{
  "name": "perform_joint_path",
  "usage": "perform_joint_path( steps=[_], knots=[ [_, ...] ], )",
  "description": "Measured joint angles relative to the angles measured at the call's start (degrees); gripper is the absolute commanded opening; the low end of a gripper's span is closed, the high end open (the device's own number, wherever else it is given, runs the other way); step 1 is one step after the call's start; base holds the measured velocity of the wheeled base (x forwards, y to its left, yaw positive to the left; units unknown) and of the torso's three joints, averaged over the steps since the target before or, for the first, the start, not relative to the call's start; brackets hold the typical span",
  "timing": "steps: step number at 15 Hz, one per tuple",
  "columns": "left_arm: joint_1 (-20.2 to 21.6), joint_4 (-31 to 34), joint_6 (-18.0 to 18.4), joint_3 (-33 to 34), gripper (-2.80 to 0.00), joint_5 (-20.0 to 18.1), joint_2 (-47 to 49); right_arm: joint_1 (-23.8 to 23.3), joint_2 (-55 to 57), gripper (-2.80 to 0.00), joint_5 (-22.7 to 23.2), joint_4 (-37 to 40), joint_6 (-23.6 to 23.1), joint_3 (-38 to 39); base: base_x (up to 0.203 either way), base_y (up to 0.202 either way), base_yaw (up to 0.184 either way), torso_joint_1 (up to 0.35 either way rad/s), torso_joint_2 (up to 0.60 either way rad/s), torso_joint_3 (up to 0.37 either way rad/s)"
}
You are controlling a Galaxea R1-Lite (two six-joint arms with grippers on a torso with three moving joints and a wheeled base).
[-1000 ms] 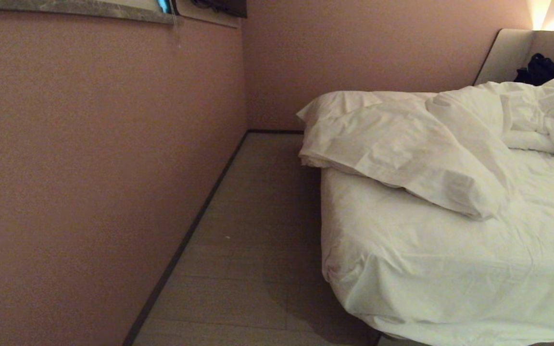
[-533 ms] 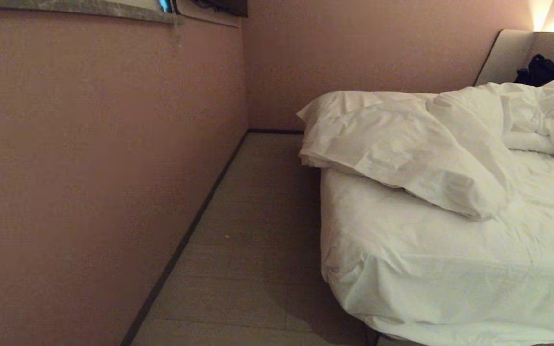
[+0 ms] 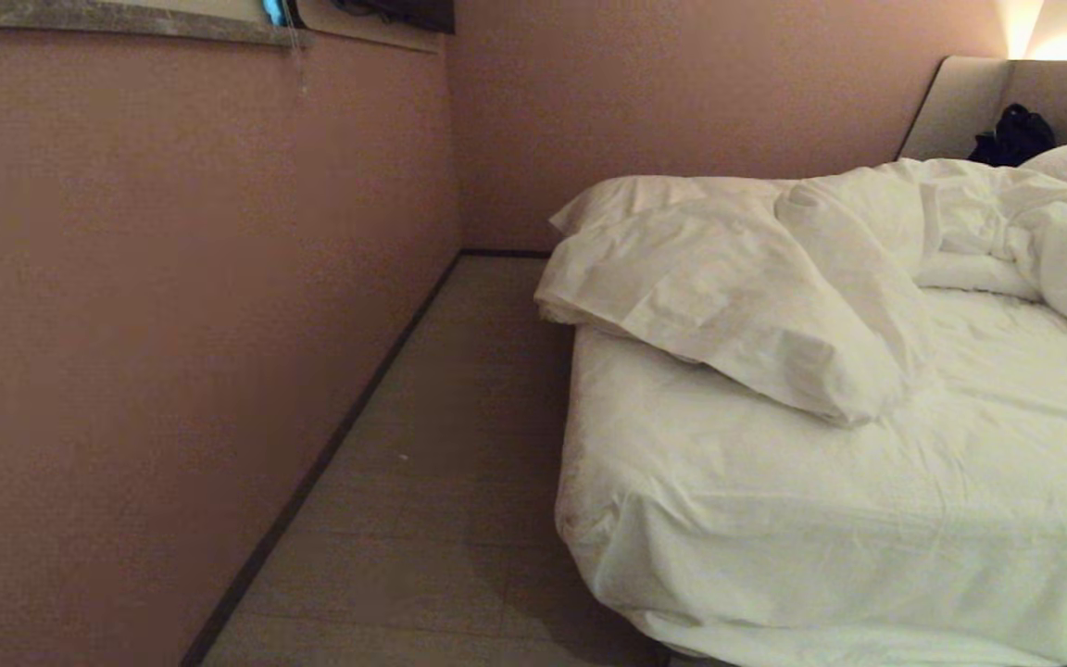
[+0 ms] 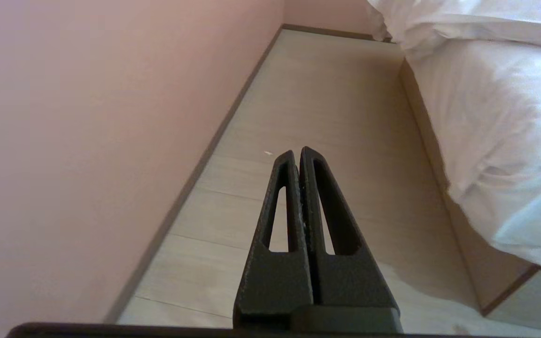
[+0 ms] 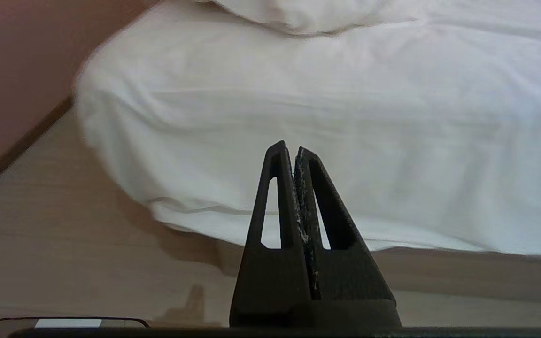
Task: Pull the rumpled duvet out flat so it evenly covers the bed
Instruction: Hold the folded corner of the quilt
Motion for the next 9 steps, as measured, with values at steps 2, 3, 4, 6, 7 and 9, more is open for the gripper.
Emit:
perform_joint_path(
  steps=[2,3,4,6,7,9],
  knots=[
    [0.00,0.00,0.05,0.00,-2.80,-0.02,0.00,0.00,0.00,-2.80,0.00,-0.01,0.01,0.00,0.000,-0.192,0.001,0.004,0.00,0.003],
    [0.00,0.05,0.07,0.00,-2.80,0.02,0.00,0.00,0.00,-2.80,0.00,-0.01,0.00,0.00,0.000,-0.190,0.002,0.002,0.00,-0.002],
    [0.00,0.00,0.04,0.00,-2.80,-0.01,0.00,0.00,0.00,-2.80,0.00,0.02,0.00,0.00,0.000,-0.190,-0.005,0.002,0.00,0.003],
    [0.00,0.00,0.07,0.00,-2.80,-0.02,0.00,0.00,0.00,-2.80,-0.02,-0.01,0.01,0.00,0.000,-0.193,-0.003,0.003,0.00,0.001],
    [0.00,0.05,0.07,0.00,-2.80,0.00,0.00,0.00,0.00,-2.80,0.00,-0.01,0.00,0.00,0.000,-0.191,0.001,0.002,0.00,0.002],
    [0.00,0.07,0.02,0.00,-2.80,0.00,0.00,0.00,0.00,-2.80,0.00,0.01,0.00,0.00,0.000,-0.192,-0.002,0.001,0.00,0.002]
  ],
)
